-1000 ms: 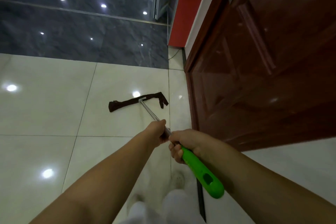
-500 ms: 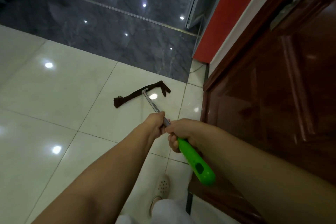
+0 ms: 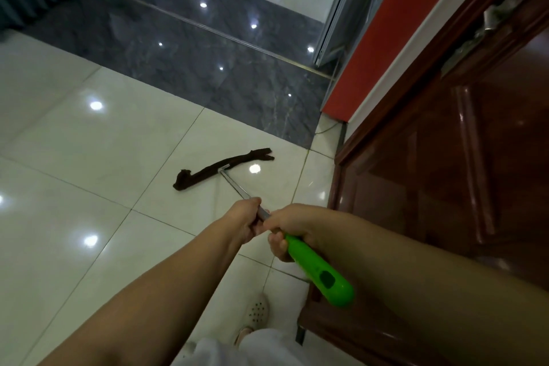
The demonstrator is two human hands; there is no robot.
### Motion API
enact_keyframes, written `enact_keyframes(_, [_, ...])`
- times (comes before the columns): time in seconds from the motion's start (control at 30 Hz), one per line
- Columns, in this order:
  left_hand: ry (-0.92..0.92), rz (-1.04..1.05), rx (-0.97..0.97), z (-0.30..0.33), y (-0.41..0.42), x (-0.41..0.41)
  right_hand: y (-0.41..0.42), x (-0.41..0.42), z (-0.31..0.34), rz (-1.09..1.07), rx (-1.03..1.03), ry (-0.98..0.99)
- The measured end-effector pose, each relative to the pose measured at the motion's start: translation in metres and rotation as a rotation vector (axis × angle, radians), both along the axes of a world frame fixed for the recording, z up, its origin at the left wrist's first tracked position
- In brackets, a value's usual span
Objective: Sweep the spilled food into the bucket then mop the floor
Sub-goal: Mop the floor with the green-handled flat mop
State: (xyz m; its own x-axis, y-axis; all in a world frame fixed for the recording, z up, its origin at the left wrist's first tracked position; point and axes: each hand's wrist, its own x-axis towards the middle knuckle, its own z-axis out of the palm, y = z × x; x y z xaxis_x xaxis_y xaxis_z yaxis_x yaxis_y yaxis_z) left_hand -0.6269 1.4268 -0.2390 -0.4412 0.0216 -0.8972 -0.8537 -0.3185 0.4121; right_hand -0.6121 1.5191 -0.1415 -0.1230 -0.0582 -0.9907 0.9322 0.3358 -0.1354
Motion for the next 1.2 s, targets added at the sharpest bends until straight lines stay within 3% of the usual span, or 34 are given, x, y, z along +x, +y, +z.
enact_keyframes(0.43, [-0.030,0.150,0.195,0.051,-0.091,0.139,-0.079,0.113,0.047,0.195,-0.028,-0.013])
enact_keyframes(0.7, [-0.087,0.171,0.335,0.053,-0.121,0.191,-0.104,0.164,0.065,0.068,-0.065,-0.111])
enact_keyframes(0.97, [-0.037,0.181,0.291,0.031,-0.149,0.177,-0.135,0.156,0.061,-0.011,-0.056,-0.100])
enact_keyframes(1.2, [0.027,0.157,0.068,0.014,-0.184,0.129,-0.181,0.123,0.016,-0.034,-0.046,0.041])
